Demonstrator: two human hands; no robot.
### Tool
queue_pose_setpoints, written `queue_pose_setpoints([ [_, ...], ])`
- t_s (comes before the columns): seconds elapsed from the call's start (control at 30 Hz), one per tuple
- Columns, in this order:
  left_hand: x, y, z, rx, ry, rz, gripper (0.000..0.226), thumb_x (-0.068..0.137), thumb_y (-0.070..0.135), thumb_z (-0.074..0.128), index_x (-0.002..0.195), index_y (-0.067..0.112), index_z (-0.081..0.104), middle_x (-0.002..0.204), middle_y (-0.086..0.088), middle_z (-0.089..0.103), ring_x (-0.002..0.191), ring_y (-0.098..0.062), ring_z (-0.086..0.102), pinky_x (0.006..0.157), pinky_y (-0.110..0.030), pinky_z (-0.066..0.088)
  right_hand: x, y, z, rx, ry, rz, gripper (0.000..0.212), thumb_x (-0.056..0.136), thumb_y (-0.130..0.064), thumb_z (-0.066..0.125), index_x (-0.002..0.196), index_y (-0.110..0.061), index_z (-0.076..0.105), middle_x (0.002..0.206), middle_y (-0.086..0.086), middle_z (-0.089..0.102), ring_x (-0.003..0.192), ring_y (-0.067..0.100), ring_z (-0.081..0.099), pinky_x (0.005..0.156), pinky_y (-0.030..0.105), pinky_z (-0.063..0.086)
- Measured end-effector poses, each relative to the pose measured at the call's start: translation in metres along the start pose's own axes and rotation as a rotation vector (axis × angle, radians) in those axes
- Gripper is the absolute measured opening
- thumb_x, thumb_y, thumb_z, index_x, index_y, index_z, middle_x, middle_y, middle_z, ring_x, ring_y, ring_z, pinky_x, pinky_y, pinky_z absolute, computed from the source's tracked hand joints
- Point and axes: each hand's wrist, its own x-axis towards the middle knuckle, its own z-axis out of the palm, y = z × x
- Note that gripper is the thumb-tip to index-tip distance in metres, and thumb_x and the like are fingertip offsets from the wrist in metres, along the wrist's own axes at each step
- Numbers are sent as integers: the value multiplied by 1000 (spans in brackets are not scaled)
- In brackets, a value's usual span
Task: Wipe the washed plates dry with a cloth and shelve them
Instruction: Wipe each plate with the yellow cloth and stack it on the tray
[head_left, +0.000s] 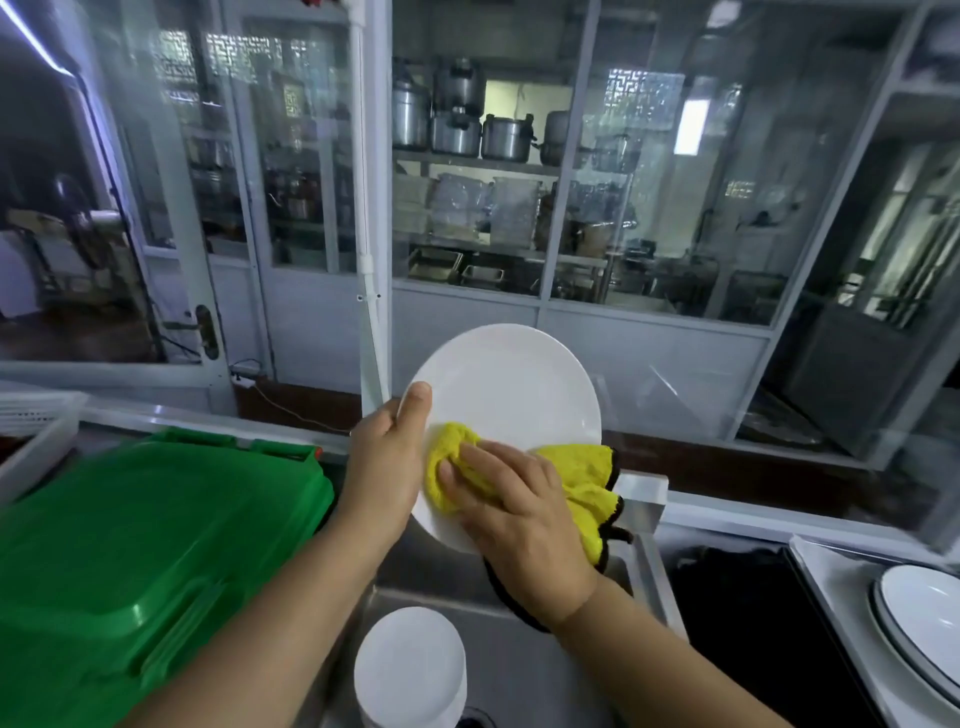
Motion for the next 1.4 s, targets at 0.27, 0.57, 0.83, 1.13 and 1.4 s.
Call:
queue_pose_setpoints([
  [0.27, -10, 11, -12, 73, -107, 27, 55, 91, 55, 47, 82, 4, 65, 83, -18, 69, 80, -35, 65, 78, -52, 52, -15, 53, -29, -93, 19, 186, 32, 99, -27, 47, 127, -18, 60, 131, -1, 47, 114, 25, 47, 90, 43, 40],
  [0.57, -24, 17, 6, 67, -148, 106, 33, 99, 36, 41, 82, 26, 67, 76, 4, 67, 65, 8, 58, 61, -8, 43, 41, 11, -11, -81, 158, 216, 36, 98, -27, 50, 133, -19, 51, 132, 4, 44, 116, 28, 46, 93, 38, 36],
  [0.83, -38, 10, 12, 88, -270, 126, 27, 94, 45, 48, 83, 28, 66, 82, 9, 70, 80, -1, 64, 79, -25, 50, 82, 7, -33, -165, 80, 359, 46, 95, -19, 38, 141, -15, 44, 136, 18, 45, 133, 35, 35, 112, 49, 24],
  [1.13, -47, 17, -4, -8, -95, 116, 32, 95, 37, 51, 85, 11, 66, 84, -14, 70, 78, -23, 65, 72, -45, 52, 57, 33, -66, -74, -7, 719, 49, 96, -31, 47, 143, -39, 37, 128, 2, 49, 101, 26, 54, 81, 38, 46],
  [1.4, -38, 13, -18, 127, -382, -53, 8, 87, 27, 62, 85, 23, 68, 81, 8, 74, 86, -18, 69, 75, -32, 54, 47, 52, -99, 456, -76, 970, 45, 83, -14, 72, 125, -24, 59, 98, -22, 58, 83, -12, 55, 66, 1, 42],
])
